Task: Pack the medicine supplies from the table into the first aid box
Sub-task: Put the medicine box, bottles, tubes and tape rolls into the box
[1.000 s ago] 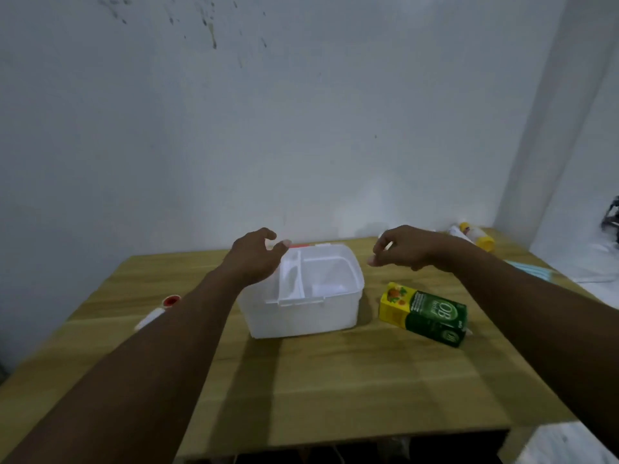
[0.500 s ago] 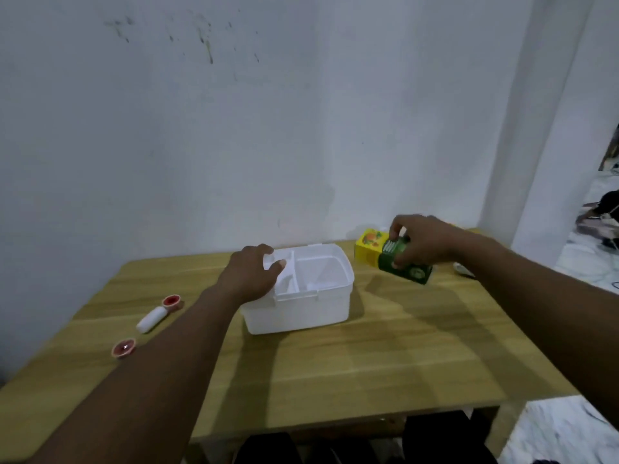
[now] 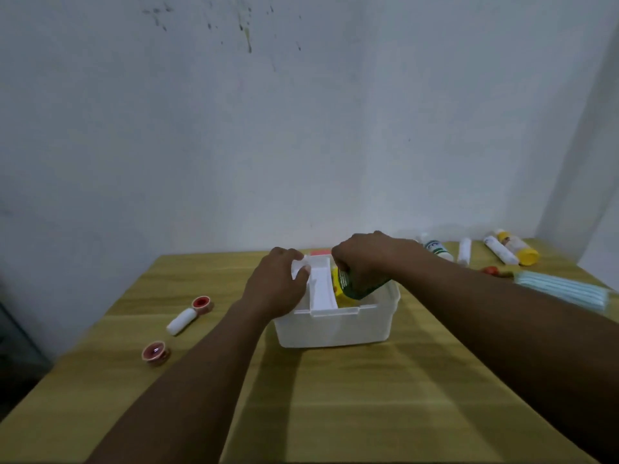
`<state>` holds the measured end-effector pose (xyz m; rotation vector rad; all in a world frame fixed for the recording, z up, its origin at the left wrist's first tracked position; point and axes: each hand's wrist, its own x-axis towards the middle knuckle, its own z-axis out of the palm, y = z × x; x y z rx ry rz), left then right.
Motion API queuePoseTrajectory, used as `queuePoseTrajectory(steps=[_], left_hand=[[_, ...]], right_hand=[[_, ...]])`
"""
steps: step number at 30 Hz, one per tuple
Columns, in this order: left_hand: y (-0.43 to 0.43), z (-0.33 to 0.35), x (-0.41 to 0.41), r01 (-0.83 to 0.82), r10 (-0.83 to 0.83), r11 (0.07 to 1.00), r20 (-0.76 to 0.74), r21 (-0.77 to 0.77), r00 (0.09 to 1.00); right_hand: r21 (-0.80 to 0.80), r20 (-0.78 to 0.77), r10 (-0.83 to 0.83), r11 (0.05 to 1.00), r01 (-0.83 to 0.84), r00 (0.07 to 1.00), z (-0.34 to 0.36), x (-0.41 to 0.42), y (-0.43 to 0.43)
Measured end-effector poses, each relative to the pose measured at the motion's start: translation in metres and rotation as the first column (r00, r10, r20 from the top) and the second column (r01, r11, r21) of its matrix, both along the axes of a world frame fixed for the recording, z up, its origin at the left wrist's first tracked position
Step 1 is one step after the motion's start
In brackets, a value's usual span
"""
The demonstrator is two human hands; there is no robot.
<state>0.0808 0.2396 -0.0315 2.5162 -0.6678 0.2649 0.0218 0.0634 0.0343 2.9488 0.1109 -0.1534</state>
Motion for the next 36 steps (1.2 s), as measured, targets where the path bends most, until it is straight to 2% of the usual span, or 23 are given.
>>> queuePoseTrajectory(steps=[4, 8, 12, 15, 19, 23, 24, 28, 30, 31, 33, 36], left_hand=[[0.001, -0.001, 0.000, 0.005, -0.006, 0.999, -0.006, -0.038, 1.000], [0.000, -0.001, -0.001, -0.005, 0.004, 0.999, -0.018, -0.053, 1.000], [-0.002, -0.001, -0.001, -0.011, 0.010, 0.997, -0.025, -0.073, 1.000], [-0.005, -0.002, -0.003, -0.008, 0.006, 0.996, -0.023, -0.084, 1.000], [-0.010, -0.003, -0.004, -0.023, 0.020, 0.993, -0.025, -0.115, 0.999], [-0.013, -0.003, -0.002, -0.013, 0.011, 0.994, -0.018, -0.111, 1.000], [-0.013, -0.003, -0.002, -0.006, 0.003, 0.995, -0.024, -0.100, 1.000], [-0.023, 0.010, -0.001, 0.025, -0.028, 0.999, 0.074, 0.041, 0.997], [-0.043, 0.023, -0.005, 0.078, -0.082, 0.996, 0.110, 0.043, 0.991], [-0.058, 0.031, -0.009, 0.124, -0.126, 0.992, 0.106, 0.026, 0.986], [-0.096, 0.041, -0.021, 0.234, -0.231, 0.972, 0.084, -0.021, 0.969], [-0.161, 0.046, -0.048, 0.389, -0.387, 0.918, 0.034, -0.077, 0.921]], right_hand=[[0.288, -0.030, -0.021, 0.957, 0.029, 0.999, -0.030, 0.009, -0.003], [0.332, 0.048, -0.065, 0.942, 0.046, 0.997, -0.047, 0.004, -0.010], [0.266, 0.045, -0.219, 0.943, 0.200, 0.975, -0.042, -0.002, -0.006], [0.382, 0.015, -0.280, 0.889, 0.254, 0.960, -0.041, 0.000, 0.003], [0.656, 0.025, -0.386, 0.703, 0.276, 0.922, -0.038, -0.001, 0.003], [0.834, -0.005, -0.460, 0.489, 0.257, 0.888, -0.043, -0.005, -0.003], [0.852, -0.003, -0.463, 0.463, 0.245, 0.886, -0.042, -0.007, -0.005], [0.873, 0.127, -0.483, 0.469, 0.134, 0.866, -0.019, -0.024, -0.027], [0.895, 0.184, -0.526, 0.439, 0.079, 0.831, -0.001, -0.039, -0.050], [0.887, 0.216, -0.546, 0.456, 0.071, 0.809, 0.008, -0.048, -0.064], [0.845, 0.255, -0.578, 0.522, 0.111, 0.776, 0.018, -0.067, -0.100], [0.784, 0.230, -0.633, 0.570, 0.244, 0.740, 0.014, -0.097, -0.159]])
